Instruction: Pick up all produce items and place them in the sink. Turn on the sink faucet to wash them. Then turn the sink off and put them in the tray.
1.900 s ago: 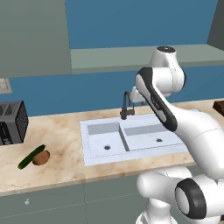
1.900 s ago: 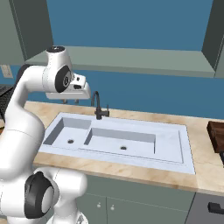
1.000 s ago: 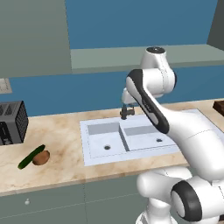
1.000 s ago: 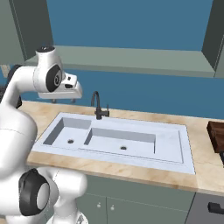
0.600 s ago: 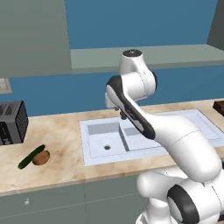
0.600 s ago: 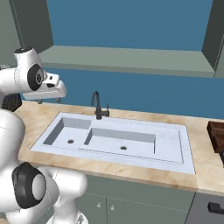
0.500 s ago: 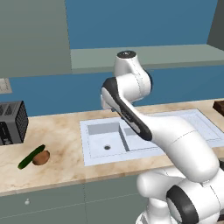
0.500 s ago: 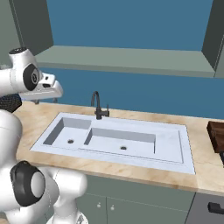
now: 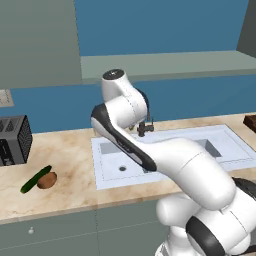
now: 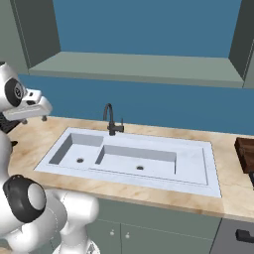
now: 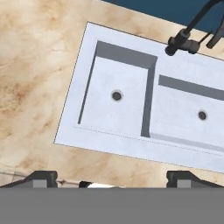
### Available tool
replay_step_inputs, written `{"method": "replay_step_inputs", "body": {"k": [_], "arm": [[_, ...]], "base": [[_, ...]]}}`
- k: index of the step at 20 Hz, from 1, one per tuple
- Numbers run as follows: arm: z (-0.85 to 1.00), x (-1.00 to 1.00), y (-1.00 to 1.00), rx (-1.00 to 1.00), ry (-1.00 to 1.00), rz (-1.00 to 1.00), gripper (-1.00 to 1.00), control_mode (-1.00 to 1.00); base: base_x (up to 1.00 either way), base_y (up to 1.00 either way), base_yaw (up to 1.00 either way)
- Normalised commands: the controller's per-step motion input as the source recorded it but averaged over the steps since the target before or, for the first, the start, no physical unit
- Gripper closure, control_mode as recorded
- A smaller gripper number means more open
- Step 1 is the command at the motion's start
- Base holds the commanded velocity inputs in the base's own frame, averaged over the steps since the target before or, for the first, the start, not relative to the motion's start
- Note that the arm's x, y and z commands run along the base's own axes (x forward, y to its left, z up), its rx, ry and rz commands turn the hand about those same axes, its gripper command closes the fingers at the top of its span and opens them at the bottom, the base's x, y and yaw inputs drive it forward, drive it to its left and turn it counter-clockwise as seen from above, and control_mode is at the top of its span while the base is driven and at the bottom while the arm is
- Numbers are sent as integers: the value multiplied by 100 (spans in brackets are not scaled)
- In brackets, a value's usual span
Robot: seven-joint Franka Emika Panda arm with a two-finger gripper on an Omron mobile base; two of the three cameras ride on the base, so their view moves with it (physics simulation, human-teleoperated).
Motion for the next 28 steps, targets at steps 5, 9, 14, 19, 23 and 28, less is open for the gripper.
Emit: {"method": "replay_step_inputs", "body": {"k": [5,9,14,19,23,28], "arm": [[-31,-20,26,0,0,-4,-100,-100],[-26,-11,23,0,0,-7,-100,-100],[-11,0,10,0,0,-3,-100,-100],[-13,0,24,0,3,-3,-100,-100],[-15,4,43,0,8,-9,-100,-100],[-13,0,43,0,11,-9,-100,-100]], "base": [[0,0,0],[0,0,0],[0,0,0],[0,0,0],[0,0,0],[0,0,0]]}}
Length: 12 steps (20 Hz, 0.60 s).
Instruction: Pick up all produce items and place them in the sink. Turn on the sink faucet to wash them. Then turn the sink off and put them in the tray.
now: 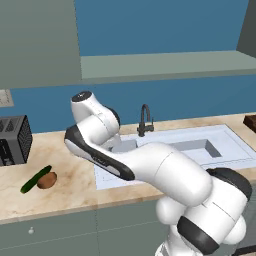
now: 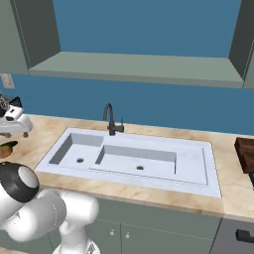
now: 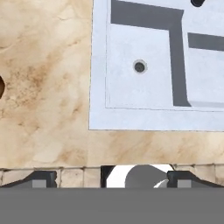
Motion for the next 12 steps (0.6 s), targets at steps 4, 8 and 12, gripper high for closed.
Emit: {"method": "replay_step_inputs", "body": {"k": [4,8,12], "arm": [[-13,7,46,0,12,-5,-100,-100],[-15,2,42,0,7,-6,-100,-100],[-21,0,28,0,0,-9,-100,-100]], "base": [[0,0,0],[0,0,0],[0,0,0]]}}
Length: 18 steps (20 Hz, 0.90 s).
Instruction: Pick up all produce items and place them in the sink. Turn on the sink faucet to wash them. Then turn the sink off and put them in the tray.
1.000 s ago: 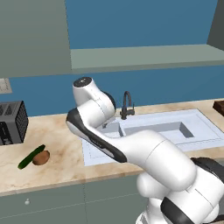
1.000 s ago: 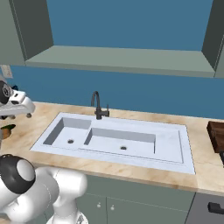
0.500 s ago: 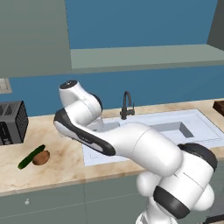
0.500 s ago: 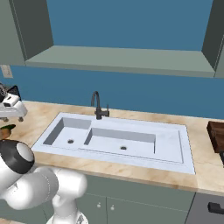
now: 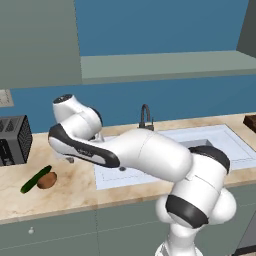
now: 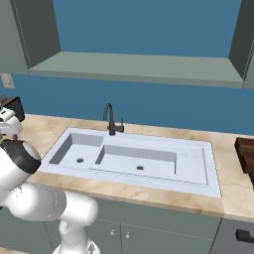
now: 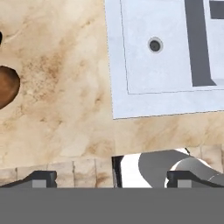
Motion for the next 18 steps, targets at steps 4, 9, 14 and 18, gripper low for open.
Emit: {"method": "replay_step_inputs", "body": {"k": [4,9,14,18], "arm": [[-26,0,27,2,0,-9,-100,-100],[-23,0,26,3,0,-10,-100,-100],[-16,0,22,3,0,-9,-100,-100],[-17,3,20,2,0,-8,-100,-100]], "base": [[0,0,0],[0,0,0],[0,0,0],[0,0,0]]}}
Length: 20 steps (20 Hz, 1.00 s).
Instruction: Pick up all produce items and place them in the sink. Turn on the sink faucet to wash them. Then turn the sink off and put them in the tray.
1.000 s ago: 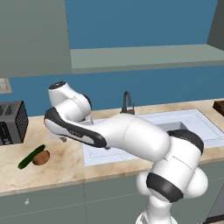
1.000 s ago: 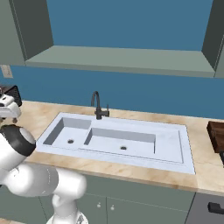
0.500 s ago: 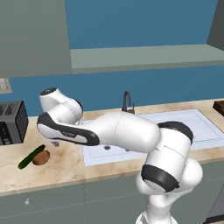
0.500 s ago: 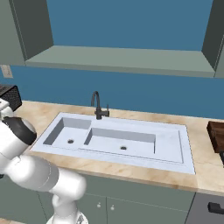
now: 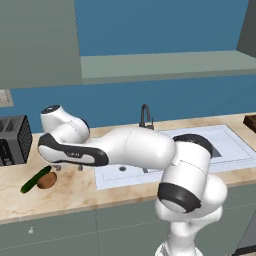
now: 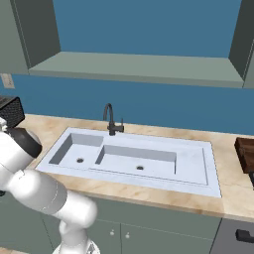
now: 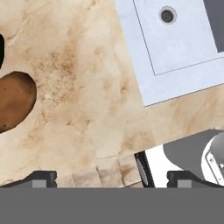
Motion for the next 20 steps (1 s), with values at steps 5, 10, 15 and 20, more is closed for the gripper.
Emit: {"method": "replay_step_inputs", "body": {"k": [5,10,15,20], "arm": [[-21,7,22,0,0,-7,-100,-100],[-20,15,23,0,0,-6,-100,-100],[-22,20,24,0,0,-6,-100,-100],[-18,19,26,0,0,-5,-100,-100]], "base": [[0,0,0],[0,0,0],[0,0,0],[0,0,0]]}}
